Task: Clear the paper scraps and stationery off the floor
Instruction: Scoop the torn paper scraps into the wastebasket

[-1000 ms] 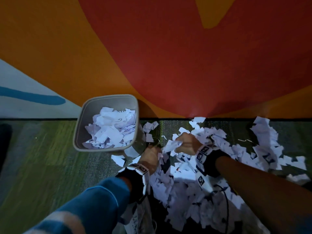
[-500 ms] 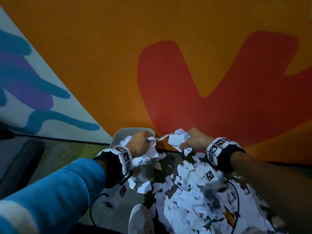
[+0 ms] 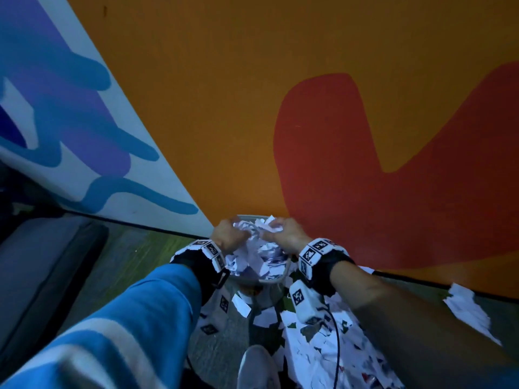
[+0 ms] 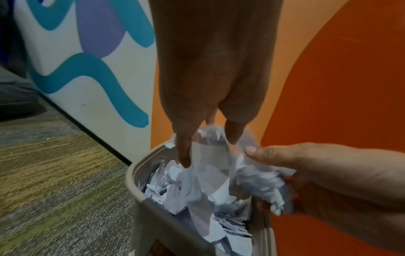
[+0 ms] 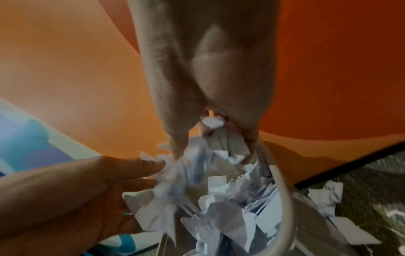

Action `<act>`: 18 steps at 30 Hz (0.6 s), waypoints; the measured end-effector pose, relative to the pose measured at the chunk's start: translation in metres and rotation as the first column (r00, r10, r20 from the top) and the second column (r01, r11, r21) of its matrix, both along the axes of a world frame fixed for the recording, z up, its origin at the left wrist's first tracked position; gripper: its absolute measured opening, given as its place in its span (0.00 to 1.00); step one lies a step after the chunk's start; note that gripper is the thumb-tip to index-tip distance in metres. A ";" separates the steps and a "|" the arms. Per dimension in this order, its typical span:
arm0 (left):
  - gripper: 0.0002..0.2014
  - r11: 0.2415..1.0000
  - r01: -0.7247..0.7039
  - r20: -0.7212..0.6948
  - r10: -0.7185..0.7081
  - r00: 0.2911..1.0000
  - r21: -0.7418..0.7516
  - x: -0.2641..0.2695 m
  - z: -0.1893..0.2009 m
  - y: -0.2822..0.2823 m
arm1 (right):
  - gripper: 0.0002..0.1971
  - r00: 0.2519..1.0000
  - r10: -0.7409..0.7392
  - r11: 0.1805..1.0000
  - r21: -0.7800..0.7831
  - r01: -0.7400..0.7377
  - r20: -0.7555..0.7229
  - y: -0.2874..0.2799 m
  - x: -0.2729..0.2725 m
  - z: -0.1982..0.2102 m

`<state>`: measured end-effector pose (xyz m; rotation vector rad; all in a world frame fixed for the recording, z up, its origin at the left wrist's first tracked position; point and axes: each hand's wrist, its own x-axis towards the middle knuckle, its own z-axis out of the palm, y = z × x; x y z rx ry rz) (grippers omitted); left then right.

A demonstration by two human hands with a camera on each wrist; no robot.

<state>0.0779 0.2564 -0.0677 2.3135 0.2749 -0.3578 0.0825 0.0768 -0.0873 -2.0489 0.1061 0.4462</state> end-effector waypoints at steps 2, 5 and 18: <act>0.32 0.994 -0.027 -0.033 0.024 0.999 -0.105 0.002 -0.005 0.005 | 0.31 0.998 0.059 0.998 0.006 -0.059 -0.008 0.003 0.000 -0.005; 0.31 0.989 -0.065 -0.055 0.059 0.997 -0.130 0.002 -0.004 0.007 | 0.30 0.993 0.120 0.993 0.011 -0.120 -0.015 -0.004 0.008 -0.011; 0.17 0.846 0.501 0.004 -0.510 0.860 0.180 -0.011 0.014 -0.090 | 0.23 0.962 0.255 0.951 -0.153 -0.268 -0.097 -0.124 -0.024 0.047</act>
